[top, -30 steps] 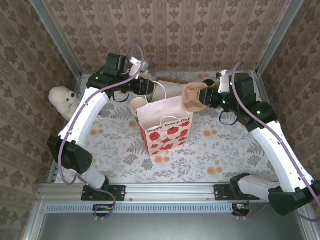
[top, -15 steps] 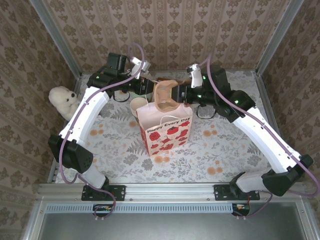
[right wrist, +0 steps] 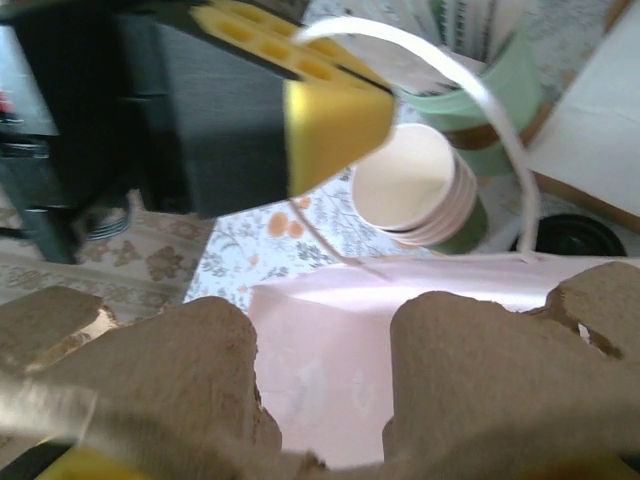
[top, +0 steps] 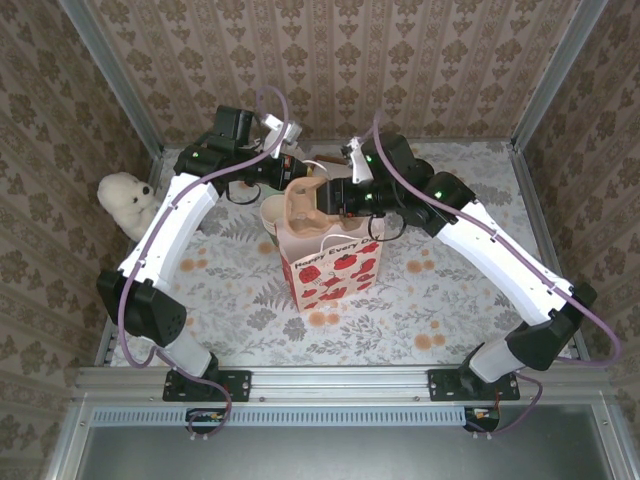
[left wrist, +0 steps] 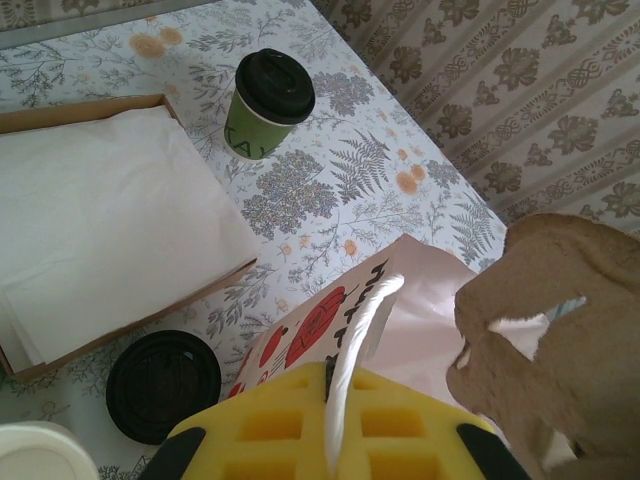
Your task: Pack the takeout coffee
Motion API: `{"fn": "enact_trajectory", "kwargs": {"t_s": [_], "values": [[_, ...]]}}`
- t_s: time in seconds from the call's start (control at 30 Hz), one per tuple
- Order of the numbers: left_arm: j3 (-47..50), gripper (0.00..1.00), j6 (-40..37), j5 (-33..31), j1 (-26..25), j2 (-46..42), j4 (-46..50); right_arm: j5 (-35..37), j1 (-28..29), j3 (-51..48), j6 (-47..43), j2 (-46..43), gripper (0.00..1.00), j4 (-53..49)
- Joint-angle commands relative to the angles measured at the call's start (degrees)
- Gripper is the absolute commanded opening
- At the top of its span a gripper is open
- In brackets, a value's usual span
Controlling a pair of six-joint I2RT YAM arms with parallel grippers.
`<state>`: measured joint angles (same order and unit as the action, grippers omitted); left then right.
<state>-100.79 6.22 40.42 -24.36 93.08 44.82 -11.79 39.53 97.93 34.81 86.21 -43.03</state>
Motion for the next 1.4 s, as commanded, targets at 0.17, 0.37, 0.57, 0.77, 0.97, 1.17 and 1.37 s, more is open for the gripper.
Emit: {"fn": "enact_trajectory", "kwargs": {"t_s": [0.17,0.37,0.57,0.77,0.97,1.17,1.37], "values": [[1.6,0.0,-0.3,4.1,-0.2,-0.7,-2.0,6.2,1.1,-5.9,6.3,-0.2,0.5,2.5],[1.3,0.0,-0.2,3.7,-0.2,-0.5,-1.8,9.9,3.3,-5.8,4.2,0.8,0.46,-0.7],[1.1,0.0,0.9,2.3,-0.1,-0.4,-2.2,9.7,5.4,-4.5,2.3,1.0,0.43,-5.8],[2.0,0.0,1.4,3.9,-0.1,-1.0,-4.4,13.3,6.1,-4.2,2.7,0.8,0.43,-14.2],[6.2,0.0,1.3,8.5,-0.1,-3.5,-10.2,16.5,6.7,0.4,3.8,5.3,0.44,-20.5],[6.3,0.0,1.2,8.6,-0.2,-3.8,-10.8,18.6,7.8,5.4,2.0,12.2,0.45,-27.2],[6.3,0.0,1.2,8.0,-0.1,-3.7,-11.2,18.0,7.9,5.0,1.6,13.6,0.46,-27.0]]}}
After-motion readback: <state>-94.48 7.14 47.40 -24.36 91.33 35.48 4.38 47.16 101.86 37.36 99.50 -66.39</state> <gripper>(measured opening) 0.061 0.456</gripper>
